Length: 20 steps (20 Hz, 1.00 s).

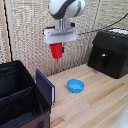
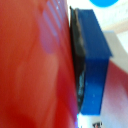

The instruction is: Please find the red cup among the items before you. Carefully move your gripper towards it and gently hold it. Locate the front section of the organizer in front of you. Transfer the red cup above the front section and let go, placing it within that section.

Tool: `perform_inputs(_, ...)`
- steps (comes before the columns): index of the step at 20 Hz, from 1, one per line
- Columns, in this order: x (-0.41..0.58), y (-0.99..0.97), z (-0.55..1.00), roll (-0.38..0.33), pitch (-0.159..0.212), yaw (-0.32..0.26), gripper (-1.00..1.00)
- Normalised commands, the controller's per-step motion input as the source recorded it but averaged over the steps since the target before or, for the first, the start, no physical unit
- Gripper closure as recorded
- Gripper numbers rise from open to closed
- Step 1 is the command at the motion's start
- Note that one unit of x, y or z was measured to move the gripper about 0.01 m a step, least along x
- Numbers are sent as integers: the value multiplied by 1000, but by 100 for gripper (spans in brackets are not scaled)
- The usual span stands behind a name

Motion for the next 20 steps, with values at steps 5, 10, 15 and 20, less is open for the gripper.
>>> perform_inputs(5, -249, 795, 550, 7, 13, 17, 100)
perform_inputs(10, -261, 918, 364, 0, -6, 0, 100)
perform_inputs(15, -310, 934, 117, 0, -52, 0, 100)
perform_inputs(20, -359, 943, 33, 0, -12, 0, 100)
